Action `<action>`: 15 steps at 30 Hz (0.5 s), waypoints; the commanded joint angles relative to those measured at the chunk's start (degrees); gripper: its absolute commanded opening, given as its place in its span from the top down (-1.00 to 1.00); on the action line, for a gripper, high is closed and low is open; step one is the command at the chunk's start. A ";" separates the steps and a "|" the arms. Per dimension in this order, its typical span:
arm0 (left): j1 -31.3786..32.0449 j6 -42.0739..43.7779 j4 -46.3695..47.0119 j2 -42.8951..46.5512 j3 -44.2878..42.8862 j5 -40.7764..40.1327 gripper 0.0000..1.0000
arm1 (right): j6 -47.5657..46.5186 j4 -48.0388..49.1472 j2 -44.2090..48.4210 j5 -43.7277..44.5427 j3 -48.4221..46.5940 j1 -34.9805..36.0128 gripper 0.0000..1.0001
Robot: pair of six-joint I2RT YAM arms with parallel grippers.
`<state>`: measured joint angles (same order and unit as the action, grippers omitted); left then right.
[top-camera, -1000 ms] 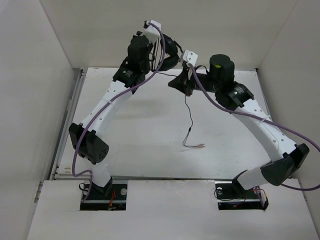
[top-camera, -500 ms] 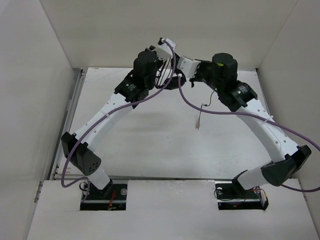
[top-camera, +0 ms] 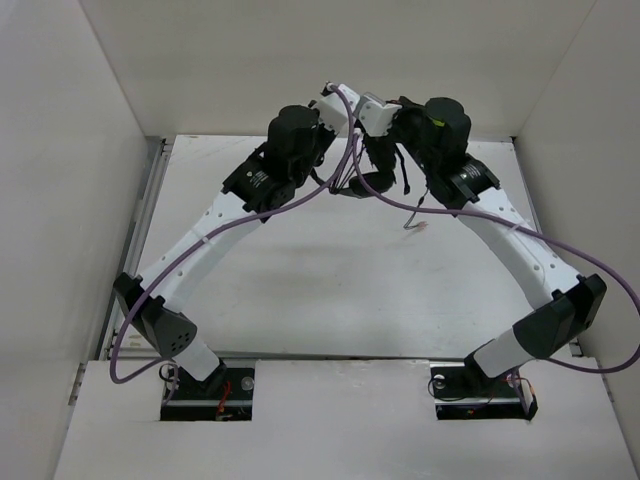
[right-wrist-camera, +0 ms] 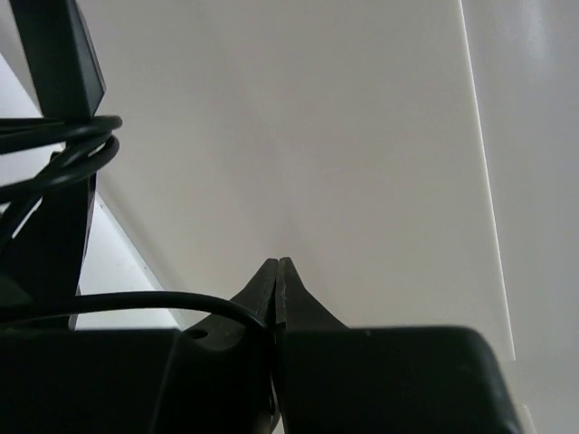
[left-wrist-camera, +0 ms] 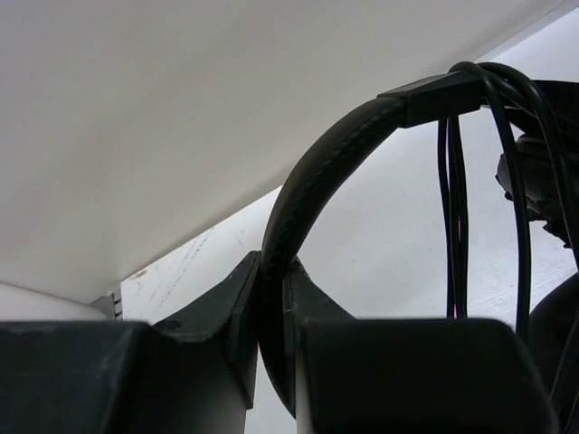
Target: Wrap the headphones
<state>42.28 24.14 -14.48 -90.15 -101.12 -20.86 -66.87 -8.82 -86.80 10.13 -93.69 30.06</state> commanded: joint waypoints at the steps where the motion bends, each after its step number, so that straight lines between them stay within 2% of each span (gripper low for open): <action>1: 1.09 -1.11 -2.30 2.52 -2.68 5.74 1.00 | -0.45 7.41 -1.00 1.30 -2.11 0.13 0.89; 9: 0.13 -4.62 -6.78 2.52 -3.11 9.08 1.00 | 2.53 10.75 -0.21 -0.37 -1.94 -0.75 0.82; 15: -0.84 -9.37 -10.47 1.73 -6.63 14.53 1.00 | 9.20 9.44 -0.03 -4.67 -2.02 -2.24 0.82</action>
<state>41.71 18.28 -23.38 -89.93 -103.53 -11.14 -62.65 -5.02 -87.96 7.75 -93.69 28.88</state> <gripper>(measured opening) 0.093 0.093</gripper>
